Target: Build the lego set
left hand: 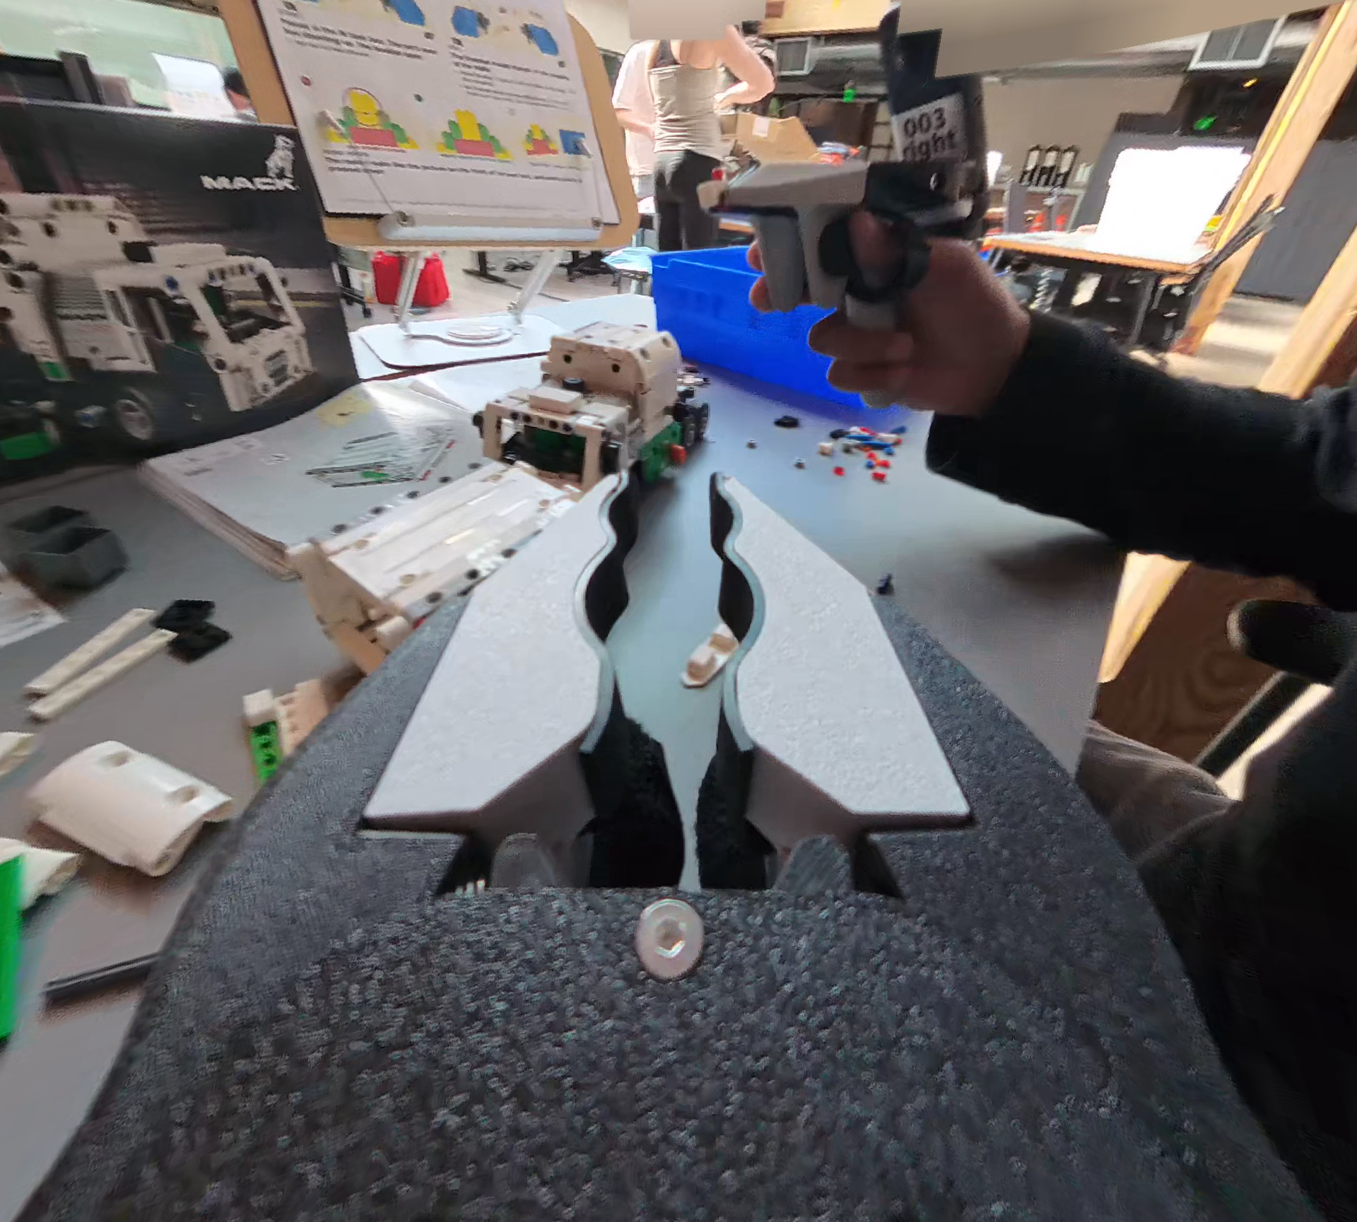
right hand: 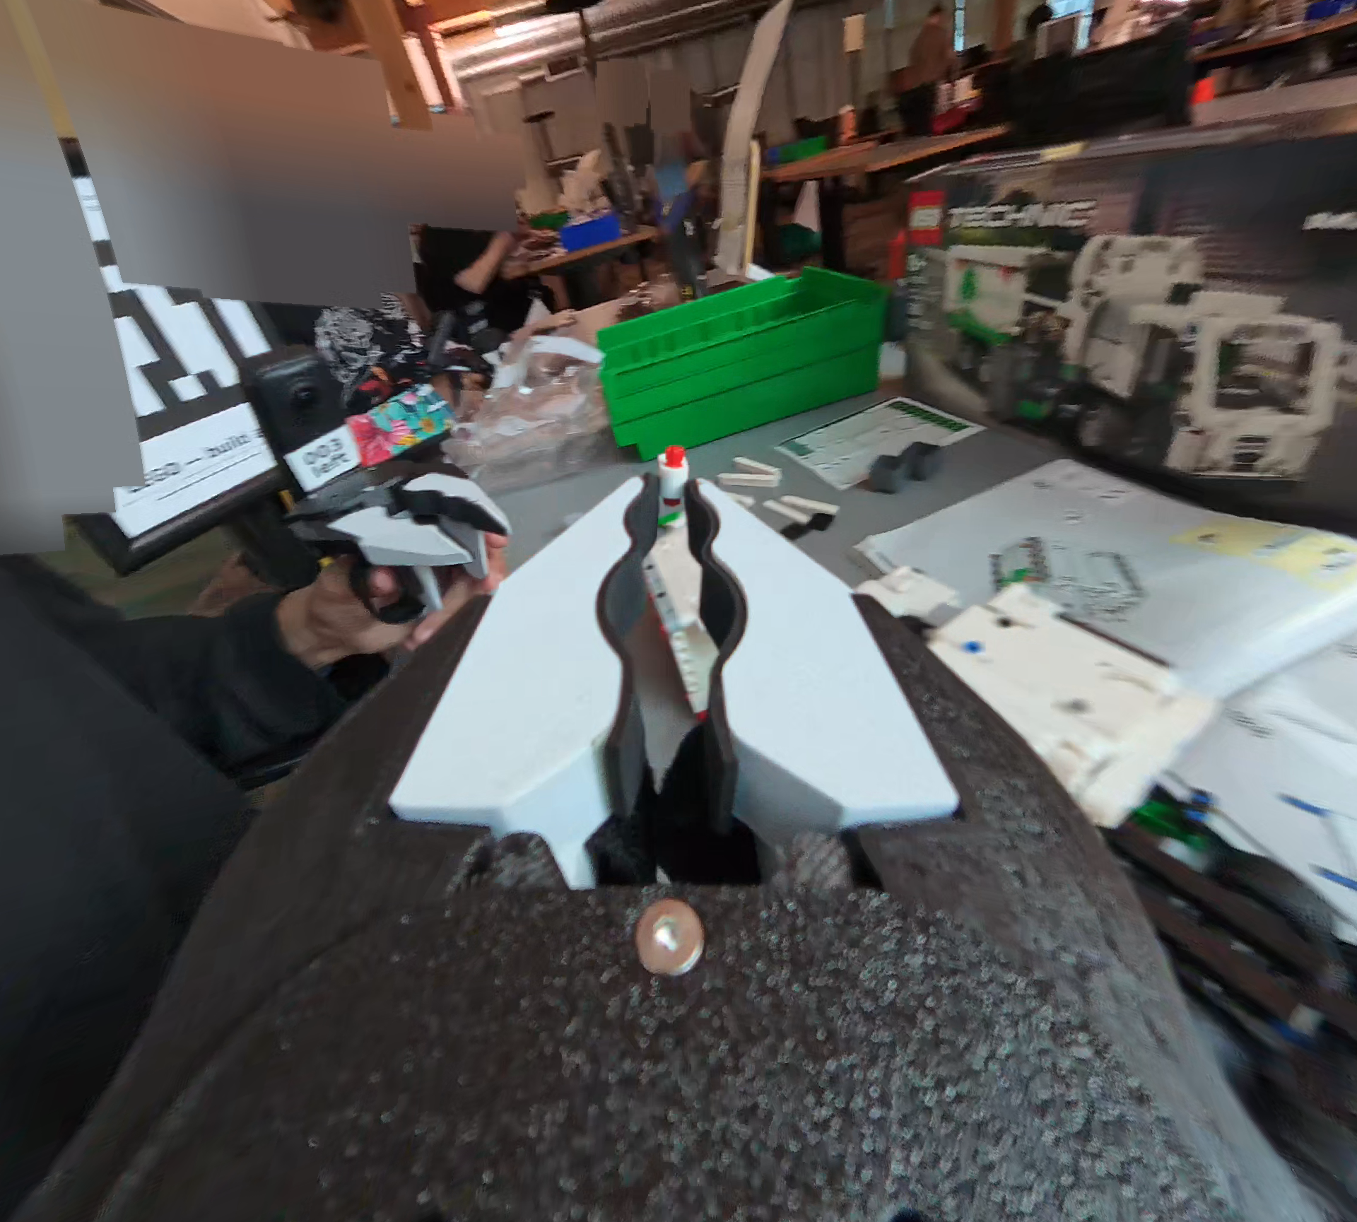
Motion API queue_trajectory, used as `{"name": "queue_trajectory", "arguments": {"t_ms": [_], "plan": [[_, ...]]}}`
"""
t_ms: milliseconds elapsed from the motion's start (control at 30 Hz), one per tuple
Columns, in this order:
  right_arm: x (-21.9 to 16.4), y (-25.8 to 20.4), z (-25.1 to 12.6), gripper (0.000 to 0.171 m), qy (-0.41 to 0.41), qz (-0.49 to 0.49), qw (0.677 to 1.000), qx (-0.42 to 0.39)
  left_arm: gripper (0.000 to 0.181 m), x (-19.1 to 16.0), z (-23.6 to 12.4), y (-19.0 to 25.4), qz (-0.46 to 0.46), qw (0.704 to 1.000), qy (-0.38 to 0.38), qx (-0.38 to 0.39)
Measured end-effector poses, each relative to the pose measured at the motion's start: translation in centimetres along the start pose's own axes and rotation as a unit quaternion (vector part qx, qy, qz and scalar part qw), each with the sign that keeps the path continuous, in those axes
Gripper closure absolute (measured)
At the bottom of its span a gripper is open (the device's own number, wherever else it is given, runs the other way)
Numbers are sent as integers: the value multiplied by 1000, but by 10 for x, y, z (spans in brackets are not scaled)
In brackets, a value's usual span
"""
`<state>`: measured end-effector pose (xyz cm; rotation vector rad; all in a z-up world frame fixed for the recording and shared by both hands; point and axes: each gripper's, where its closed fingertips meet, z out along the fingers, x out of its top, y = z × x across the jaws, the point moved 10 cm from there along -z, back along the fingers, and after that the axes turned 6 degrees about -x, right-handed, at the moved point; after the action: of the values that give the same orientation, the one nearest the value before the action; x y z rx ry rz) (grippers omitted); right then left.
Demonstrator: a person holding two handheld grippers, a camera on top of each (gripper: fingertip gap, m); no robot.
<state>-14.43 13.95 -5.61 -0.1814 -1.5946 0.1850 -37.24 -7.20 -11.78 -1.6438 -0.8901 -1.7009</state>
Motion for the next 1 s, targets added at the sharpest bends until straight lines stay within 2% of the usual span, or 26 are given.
{"name": "queue_trajectory", "arguments": {"t_ms": [167, 333, 500, 567, 733, 867, 1000], "plan": [[34, 45, -15, 166, -41, -50, 990, -128, 160, 24, 15, -31, 67, 996, -31, 43], [13, 64, -23, 165, -32, -66, 980, -187, 159, 45, 26, -86, 45, 996, -31, 71], [-6, 83, -35, 165, -25, -23, 981, -190, 159, 36, 22, -139, 52, 987, -39, 147], [-8, 90, -37, 165, -33, -9, 983, -179, 162, 37, 19, -143, 44, 987, -49, 143], [-10, 95, -40, 166, -19, -14, 985, -171, 179, 29, 11, -145, 96, 974, -58, 195], [-16, 99, -39, 166, -24, 11, 987, -161, 179, 25, 15, -148, 79, 973, -74, 206], [-16, 105, -42, 165, 0, 96, 987, -130, 178, 22, 16, -148, 57, 976, -75, 197]]}}
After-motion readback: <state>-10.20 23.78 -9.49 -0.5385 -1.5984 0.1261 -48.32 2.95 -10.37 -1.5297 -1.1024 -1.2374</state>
